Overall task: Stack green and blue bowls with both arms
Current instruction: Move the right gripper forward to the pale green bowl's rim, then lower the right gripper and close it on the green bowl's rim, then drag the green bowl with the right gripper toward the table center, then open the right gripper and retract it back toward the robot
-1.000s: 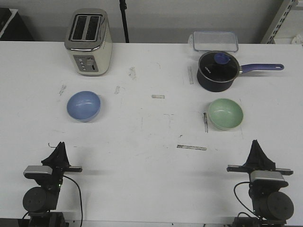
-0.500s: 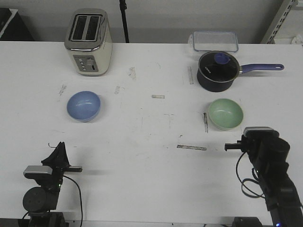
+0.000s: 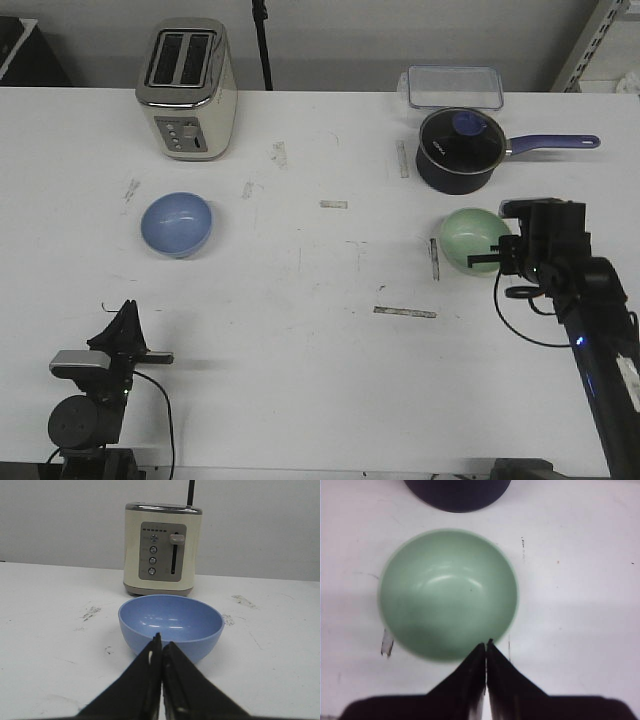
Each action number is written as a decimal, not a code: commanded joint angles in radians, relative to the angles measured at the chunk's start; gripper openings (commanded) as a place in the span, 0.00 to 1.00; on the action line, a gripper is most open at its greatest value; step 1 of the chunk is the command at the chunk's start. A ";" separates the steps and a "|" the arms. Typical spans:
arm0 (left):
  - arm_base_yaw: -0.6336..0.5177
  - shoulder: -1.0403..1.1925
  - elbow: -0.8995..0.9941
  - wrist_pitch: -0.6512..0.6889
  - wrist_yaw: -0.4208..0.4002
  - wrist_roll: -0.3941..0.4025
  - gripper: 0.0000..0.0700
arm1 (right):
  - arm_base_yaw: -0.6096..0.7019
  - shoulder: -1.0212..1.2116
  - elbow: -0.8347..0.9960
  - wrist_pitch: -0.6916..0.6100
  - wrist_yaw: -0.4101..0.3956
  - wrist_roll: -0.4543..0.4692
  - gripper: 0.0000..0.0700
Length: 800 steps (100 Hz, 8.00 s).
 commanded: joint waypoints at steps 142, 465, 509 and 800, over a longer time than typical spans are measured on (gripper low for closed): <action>0.001 -0.002 -0.010 0.011 -0.002 -0.003 0.00 | -0.180 0.547 0.454 -0.294 -0.198 0.068 0.84; 0.002 -0.002 -0.010 0.011 -0.002 -0.003 0.00 | -0.077 0.293 0.332 -0.345 -0.352 0.179 0.02; 0.002 -0.002 -0.010 0.011 -0.002 -0.003 0.00 | 0.226 0.293 0.152 -0.224 -0.405 0.349 0.02; 0.001 -0.002 -0.009 0.011 -0.002 -0.003 0.00 | 0.558 0.041 -0.046 0.233 -0.097 0.565 0.53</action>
